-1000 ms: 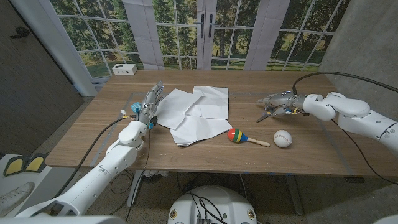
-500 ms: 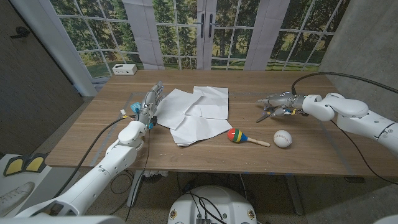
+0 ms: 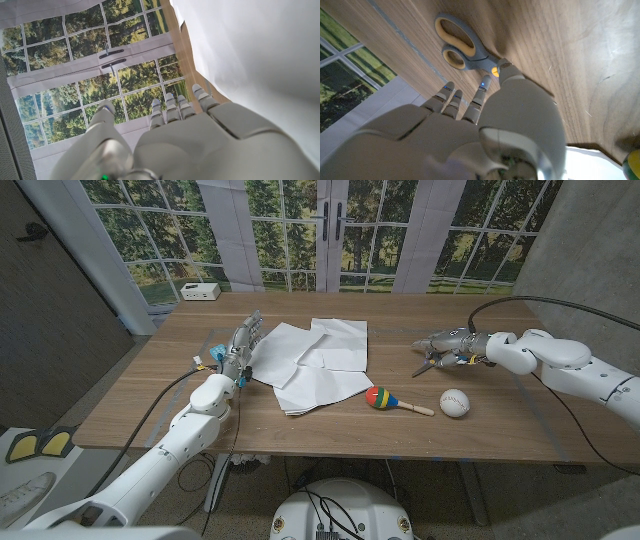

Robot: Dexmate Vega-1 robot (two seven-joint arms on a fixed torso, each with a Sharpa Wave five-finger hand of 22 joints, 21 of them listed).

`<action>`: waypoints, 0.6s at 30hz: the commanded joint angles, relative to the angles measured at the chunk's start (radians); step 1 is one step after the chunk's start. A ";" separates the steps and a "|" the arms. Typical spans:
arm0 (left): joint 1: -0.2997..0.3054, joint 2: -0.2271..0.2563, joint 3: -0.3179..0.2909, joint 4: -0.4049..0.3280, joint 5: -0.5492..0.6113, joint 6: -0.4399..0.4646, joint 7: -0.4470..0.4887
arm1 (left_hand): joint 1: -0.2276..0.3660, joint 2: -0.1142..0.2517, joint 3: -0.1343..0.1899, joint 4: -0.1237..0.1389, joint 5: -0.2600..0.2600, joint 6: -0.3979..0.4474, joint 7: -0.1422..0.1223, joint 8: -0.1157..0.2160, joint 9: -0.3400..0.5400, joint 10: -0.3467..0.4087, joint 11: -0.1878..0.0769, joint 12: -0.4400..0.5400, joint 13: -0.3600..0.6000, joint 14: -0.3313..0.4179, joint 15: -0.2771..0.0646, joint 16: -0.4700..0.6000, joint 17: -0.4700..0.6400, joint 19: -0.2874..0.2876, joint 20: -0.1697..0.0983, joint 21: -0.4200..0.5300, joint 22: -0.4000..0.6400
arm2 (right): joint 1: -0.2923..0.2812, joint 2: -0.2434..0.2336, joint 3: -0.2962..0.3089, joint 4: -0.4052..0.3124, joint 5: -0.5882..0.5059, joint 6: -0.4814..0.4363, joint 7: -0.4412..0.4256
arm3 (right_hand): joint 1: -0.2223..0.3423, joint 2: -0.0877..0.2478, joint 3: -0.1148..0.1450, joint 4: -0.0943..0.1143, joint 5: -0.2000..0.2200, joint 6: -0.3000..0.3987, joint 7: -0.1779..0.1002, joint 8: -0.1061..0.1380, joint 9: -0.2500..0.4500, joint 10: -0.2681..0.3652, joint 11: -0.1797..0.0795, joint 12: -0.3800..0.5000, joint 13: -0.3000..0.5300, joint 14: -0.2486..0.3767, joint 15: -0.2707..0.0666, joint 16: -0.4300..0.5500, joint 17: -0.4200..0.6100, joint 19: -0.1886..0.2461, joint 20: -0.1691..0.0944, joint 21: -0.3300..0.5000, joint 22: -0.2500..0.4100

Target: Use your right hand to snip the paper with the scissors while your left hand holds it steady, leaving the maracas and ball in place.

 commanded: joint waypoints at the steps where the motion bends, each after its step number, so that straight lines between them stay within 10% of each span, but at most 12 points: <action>1: -0.005 -0.005 0.003 0.010 0.000 0.000 -0.001 | -0.006 0.001 0.004 -0.005 0.004 0.007 0.004 0.003 0.002 0.009 -0.003 0.006 0.003 0.000 -0.005 0.005 0.003 0.002 -0.004 0.002 0.002 | 0.014 0.007 -0.015 0.014 -0.018 0.009 0.014 | 0.017 -0.002 0.014 -0.004 0.012 0.003 -0.004 0.003 0.002 -0.002 0.001 0.005 0.006 0.006 -0.185 0.003 0.004 0.004 -0.011 0.005 0.003; 18: -0.008 -0.010 0.004 0.024 -0.002 -0.010 -0.008 | -0.007 0.001 0.004 -0.005 0.004 0.008 0.004 0.003 0.002 0.008 -0.002 0.005 0.003 0.000 -0.004 0.005 0.003 0.001 -0.004 0.001 0.002 | 0.010 0.007 -0.018 0.011 -0.022 -0.003 0.022 | 0.026 -0.007 0.026 -0.003 0.036 0.000 -0.001 0.001 0.002 -0.018 0.001 0.011 0.013 0.004 -0.182 0.002 0.009 0.008 -0.018 0.005 0.003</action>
